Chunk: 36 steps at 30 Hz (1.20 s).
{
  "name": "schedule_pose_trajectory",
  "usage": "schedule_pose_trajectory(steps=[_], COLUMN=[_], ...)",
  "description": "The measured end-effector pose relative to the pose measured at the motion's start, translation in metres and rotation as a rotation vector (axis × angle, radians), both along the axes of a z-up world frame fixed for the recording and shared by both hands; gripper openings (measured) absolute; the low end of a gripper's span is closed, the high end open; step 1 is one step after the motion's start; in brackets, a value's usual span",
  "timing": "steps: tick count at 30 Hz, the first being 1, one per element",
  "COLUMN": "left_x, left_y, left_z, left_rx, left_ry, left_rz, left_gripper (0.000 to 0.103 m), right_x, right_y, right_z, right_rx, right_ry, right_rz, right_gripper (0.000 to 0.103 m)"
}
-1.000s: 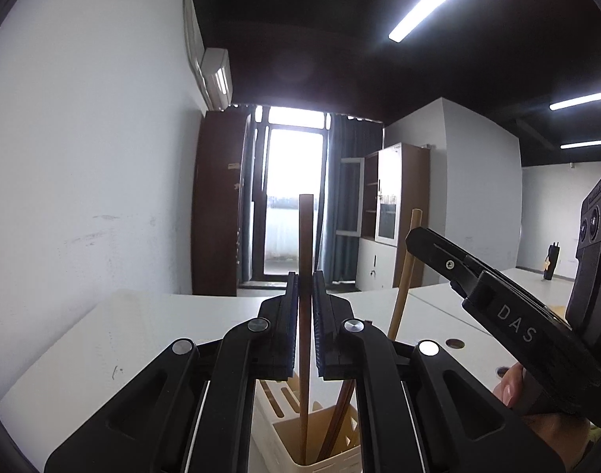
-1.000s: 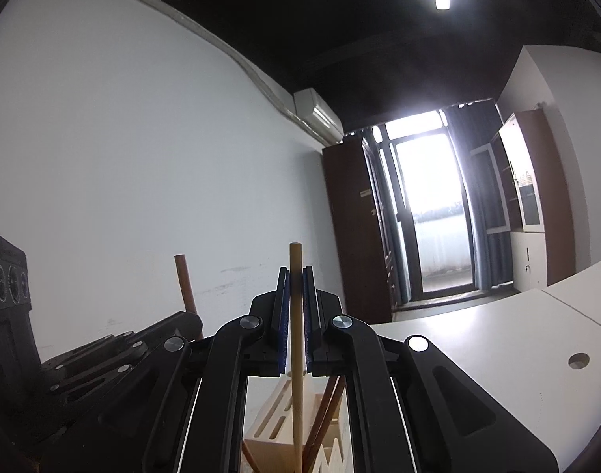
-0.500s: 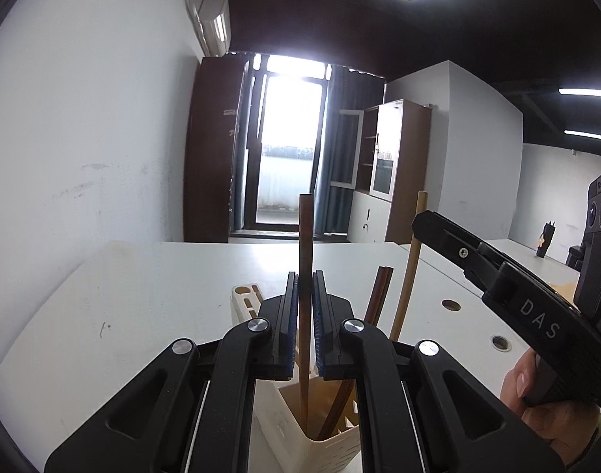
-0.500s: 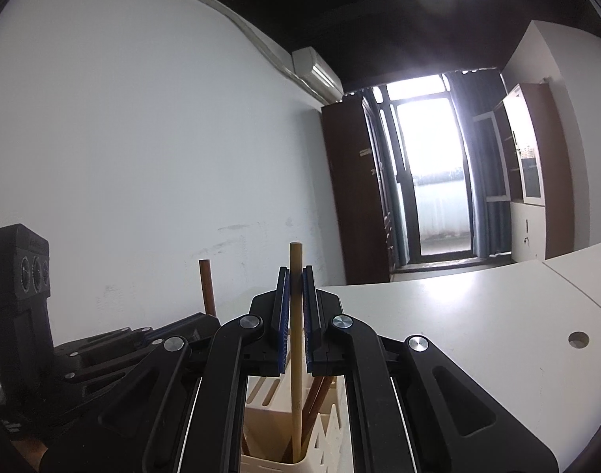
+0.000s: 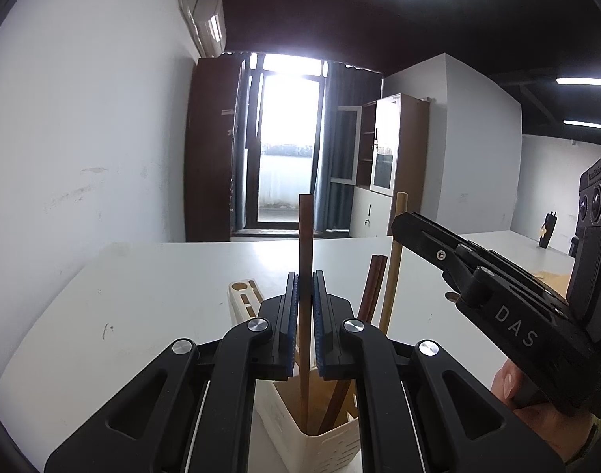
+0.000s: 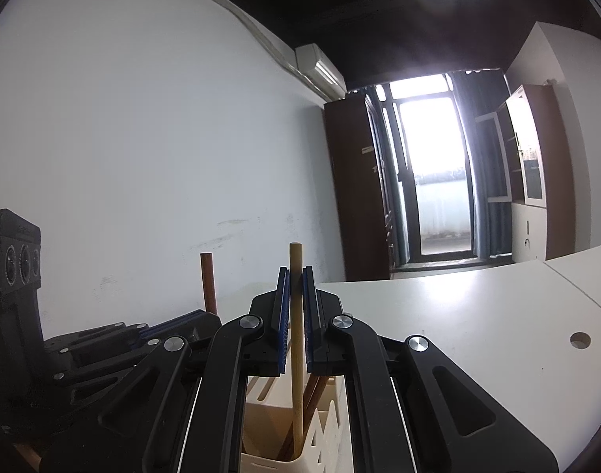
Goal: Organize utensils
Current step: 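Open both grippers to release the chopsticks and pull back from the holder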
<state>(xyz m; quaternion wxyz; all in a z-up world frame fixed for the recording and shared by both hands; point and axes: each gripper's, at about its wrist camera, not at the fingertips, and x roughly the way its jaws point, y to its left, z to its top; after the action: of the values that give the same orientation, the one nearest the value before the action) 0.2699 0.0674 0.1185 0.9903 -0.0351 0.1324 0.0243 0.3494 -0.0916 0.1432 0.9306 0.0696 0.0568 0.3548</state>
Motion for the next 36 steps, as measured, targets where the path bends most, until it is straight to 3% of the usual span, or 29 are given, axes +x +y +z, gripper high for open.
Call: schedule_pose_trajectory(steps=[16,20,24,36], left_x=[0.002,-0.003,-0.010,-0.021], left_y=[0.002,0.006,0.014,0.014], left_z=[-0.004,-0.002,0.004,0.005], left_rx=[-0.009,-0.028,-0.056,-0.051], left_ry=[0.027,0.011,-0.003,0.003], left_rz=[-0.026,-0.021,-0.012,-0.017], left_gripper=[0.007,0.020,0.022,0.028], right_x=[-0.002,-0.001,0.001,-0.001], right_y=[-0.003,-0.003,-0.004,-0.008], right_z=[0.000,0.000,-0.002,-0.004], right_rx=[-0.022,-0.023,-0.014,-0.028], right_ry=[0.011,0.021,0.035,0.054], right_rz=[-0.003,-0.011,-0.010,-0.035], right_gripper=[0.008,0.009,0.022,0.023])
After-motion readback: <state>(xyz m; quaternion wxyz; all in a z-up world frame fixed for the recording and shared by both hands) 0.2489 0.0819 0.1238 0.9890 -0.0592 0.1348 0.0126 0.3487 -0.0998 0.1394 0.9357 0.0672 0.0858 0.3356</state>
